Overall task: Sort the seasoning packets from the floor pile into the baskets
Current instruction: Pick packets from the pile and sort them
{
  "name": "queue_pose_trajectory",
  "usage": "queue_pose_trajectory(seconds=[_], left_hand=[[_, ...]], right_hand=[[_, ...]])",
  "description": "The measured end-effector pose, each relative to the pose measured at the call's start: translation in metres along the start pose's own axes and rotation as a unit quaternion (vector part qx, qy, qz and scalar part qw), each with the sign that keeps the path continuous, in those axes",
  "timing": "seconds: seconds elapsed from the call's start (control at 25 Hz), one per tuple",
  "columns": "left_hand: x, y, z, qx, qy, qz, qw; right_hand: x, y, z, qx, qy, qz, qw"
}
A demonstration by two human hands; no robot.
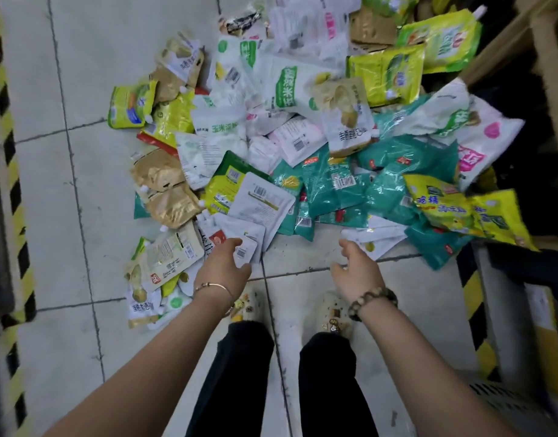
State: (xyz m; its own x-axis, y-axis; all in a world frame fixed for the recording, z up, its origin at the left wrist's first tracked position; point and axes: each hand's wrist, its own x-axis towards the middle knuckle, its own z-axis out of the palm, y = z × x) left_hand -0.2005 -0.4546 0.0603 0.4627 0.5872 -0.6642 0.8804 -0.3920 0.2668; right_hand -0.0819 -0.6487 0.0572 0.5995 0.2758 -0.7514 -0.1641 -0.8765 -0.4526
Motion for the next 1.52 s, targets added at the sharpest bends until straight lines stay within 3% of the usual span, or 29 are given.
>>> queue_pose_trajectory(seconds=[0.36, 0.56, 0.72, 0.84, 0.96, 1.04, 1.12, 1.28, 1.36, 1.44, 1.52], left_hand=[[0.129, -0.094, 0.064, -0.013, -0.010, -0.011, 1.000], [0.170, -0.131, 0.095, -0.018, -0.010, 0.009, 1.000], [0.191, -0.142, 0.102, -0.025, -0.004, 0.007, 1.000], [0.201, -0.145, 0.099, -0.030, -0.006, 0.014, 0.999], [0.203, -0.145, 0.091, -0.078, -0.001, 0.007, 0.997], [0.200, -0.143, 0.085, -0.154, -0.003, -0.027, 0.988], [0.193, -0.140, 0.082, -0.219, -0.015, -0.060, 0.974], [0.179, -0.125, 0.080, -0.350, -0.040, -0.098, 0.931], [0.169, -0.114, 0.081, -0.429, -0.082, -0.096, 0.894], [0.155, -0.105, 0.089, -0.556, -0.122, -0.079, 0.818], [0.140, -0.105, 0.097, -0.678, -0.113, -0.101, 0.719]], right_hand=[[0.136, -0.016, 0.153, -0.010, -0.059, -0.022, 0.998], [0.189, -0.030, 0.226, -0.109, -0.016, -0.140, 0.984], [0.217, -0.034, 0.244, -0.203, 0.083, -0.085, 0.972], [0.221, -0.038, 0.249, -0.250, 0.065, -0.080, 0.963], [0.207, -0.039, 0.247, -0.077, 0.043, -0.074, 0.993], [0.193, -0.035, 0.239, 0.042, 0.078, -0.076, 0.993], [0.176, -0.030, 0.224, 0.075, 0.129, -0.101, 0.984], [0.152, -0.027, 0.177, 0.215, 0.203, -0.116, 0.948], [0.149, -0.031, 0.159, 0.288, 0.190, -0.105, 0.933], [0.151, -0.036, 0.152, 0.301, 0.143, -0.082, 0.939], [0.157, -0.043, 0.157, 0.287, 0.083, -0.057, 0.953]])
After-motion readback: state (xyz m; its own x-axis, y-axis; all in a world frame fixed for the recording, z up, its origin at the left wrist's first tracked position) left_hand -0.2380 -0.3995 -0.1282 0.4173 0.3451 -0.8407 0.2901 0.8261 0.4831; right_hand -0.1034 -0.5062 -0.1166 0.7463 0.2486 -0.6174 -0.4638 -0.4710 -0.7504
